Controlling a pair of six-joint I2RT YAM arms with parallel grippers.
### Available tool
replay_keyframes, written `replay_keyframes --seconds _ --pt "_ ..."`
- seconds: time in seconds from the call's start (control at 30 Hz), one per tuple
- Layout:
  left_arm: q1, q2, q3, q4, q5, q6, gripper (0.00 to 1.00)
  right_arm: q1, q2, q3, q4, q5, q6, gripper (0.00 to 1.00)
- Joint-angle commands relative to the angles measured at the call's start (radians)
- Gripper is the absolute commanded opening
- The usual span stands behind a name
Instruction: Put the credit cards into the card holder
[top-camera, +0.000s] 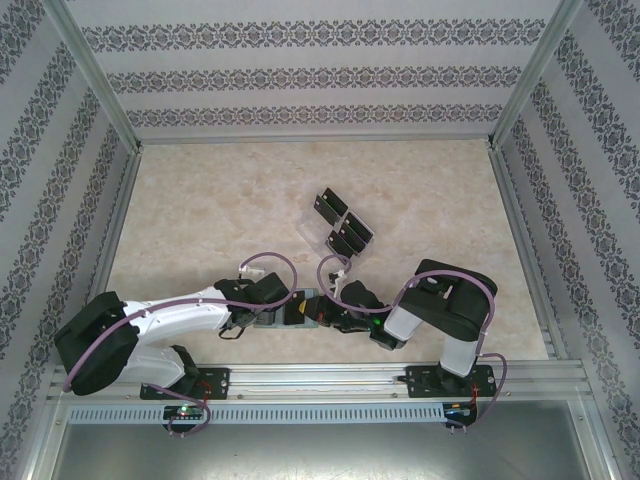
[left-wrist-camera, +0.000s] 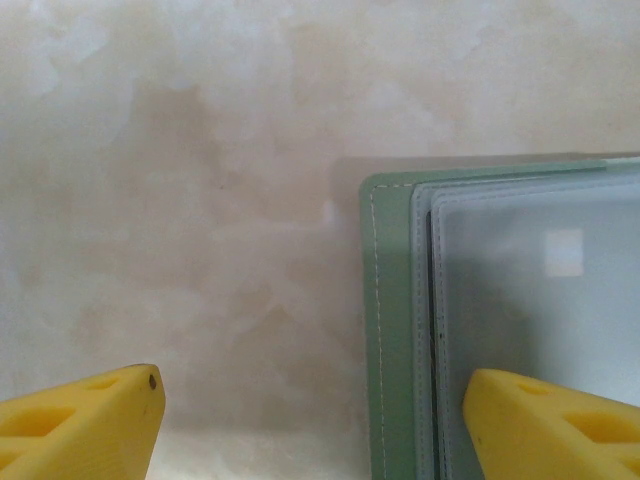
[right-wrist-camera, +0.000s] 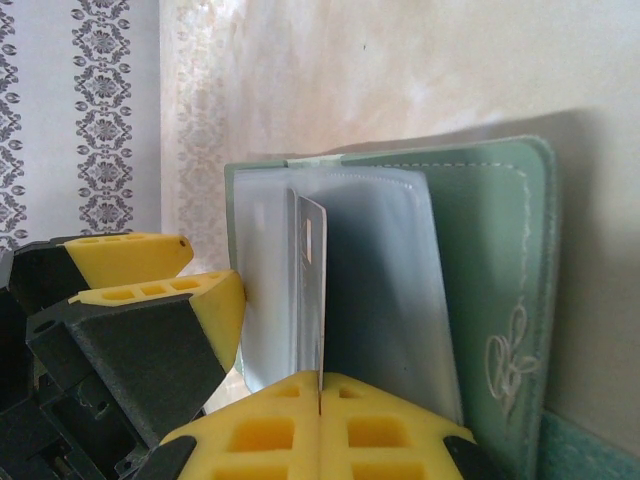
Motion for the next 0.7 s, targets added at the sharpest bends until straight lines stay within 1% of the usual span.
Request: replay_keyframes --seconds 0.0,0.37,0.67 --pt "-0.010 0.029 -0.024 -0.069 0.015 -0.010 0.81 -0.015 0.038 -0.005 -0.018 0.026 0.012 0.00" --pt "-0.010 0.022 -0.029 -0.068 0.017 -0.012 0.81 -0.011 0.103 0.011 0.065 0.002 0.052 0.00" --pt "-0.009 0.027 -0.029 -0.068 0.018 -0.017 0.81 -0.030 0.065 -0.023 0.056 0.020 0.046 0.00"
